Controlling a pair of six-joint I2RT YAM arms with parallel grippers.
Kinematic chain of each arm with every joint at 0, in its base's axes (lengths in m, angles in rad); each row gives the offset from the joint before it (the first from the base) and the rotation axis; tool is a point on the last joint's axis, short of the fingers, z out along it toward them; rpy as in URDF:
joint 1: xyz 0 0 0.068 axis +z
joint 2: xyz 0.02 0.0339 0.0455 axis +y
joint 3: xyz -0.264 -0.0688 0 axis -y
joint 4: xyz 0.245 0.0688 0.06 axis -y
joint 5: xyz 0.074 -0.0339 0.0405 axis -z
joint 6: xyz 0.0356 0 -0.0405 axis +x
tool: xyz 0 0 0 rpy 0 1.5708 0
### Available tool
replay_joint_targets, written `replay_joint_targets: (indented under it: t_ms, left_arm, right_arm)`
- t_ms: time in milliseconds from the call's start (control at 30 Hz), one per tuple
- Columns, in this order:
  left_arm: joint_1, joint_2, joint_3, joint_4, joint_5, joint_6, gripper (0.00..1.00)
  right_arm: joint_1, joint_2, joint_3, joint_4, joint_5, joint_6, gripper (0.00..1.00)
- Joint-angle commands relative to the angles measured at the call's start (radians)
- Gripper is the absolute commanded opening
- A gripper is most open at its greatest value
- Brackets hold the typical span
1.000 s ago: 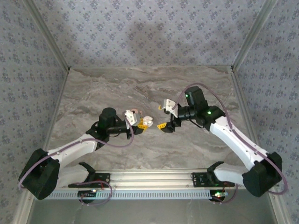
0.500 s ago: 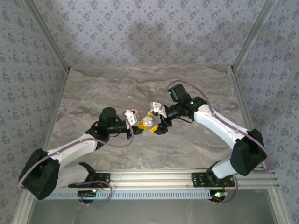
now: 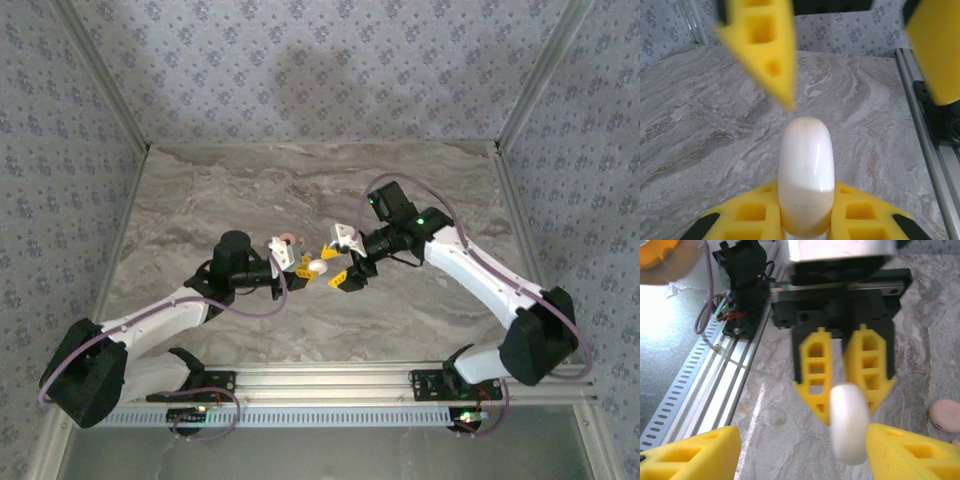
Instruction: Insert the wireless bluetooth earbuds into the charging case
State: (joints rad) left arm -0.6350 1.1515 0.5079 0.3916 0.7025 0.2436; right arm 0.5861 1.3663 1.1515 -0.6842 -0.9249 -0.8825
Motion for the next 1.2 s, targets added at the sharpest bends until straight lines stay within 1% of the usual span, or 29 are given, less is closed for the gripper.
replay_joint_targets:
  t_ms: [0, 67, 133, 233, 367, 467, 700, 900, 1167]
  left_arm:
    - [0.003, -0.026, 0.034, 0.016, -0.001, 0.014, 0.13]
    - [0.003, -0.027, 0.035, 0.016, 0.004, 0.01, 0.13]
    - [0.002, -0.028, 0.037, 0.02, 0.014, 0.007, 0.13]
    - [0.003, -0.026, 0.041, 0.026, 0.029, 0.001, 0.13]
    - [0.002, -0.022, 0.047, 0.033, 0.044, -0.007, 0.13]
    - [0.003, -0.019, 0.044, 0.048, 0.046, -0.015, 0.13]
    - [0.001, -0.012, 0.05, 0.055, 0.054, -0.019, 0.13]
    - [0.0, -0.006, 0.05, 0.058, 0.058, -0.022, 0.13]
    - [0.0, -0.005, 0.049, 0.064, 0.06, -0.026, 0.13]
  right_arm:
    - [-0.037, -0.095, -0.076, 0.038, -0.075, 0.036, 0.67]
    - [-0.066, -0.15, -0.132, 0.141, -0.058, 0.082, 0.66]
    - [-0.077, -0.189, -0.177, 0.234, 0.007, 0.122, 0.65]
    - [-0.074, -0.194, -0.198, 0.295, 0.055, 0.112, 0.59]
    - [-0.054, -0.144, -0.176, 0.295, 0.063, 0.067, 0.53]
    - [-0.034, -0.098, -0.151, 0.295, 0.061, 0.053, 0.51]
    - [-0.009, -0.023, -0.11, 0.278, 0.015, 0.014, 0.5]
    - [-0.006, 0.007, -0.098, 0.277, -0.029, 0.005, 0.43]
    - [-0.003, 0.022, -0.092, 0.28, -0.031, 0.003, 0.33]
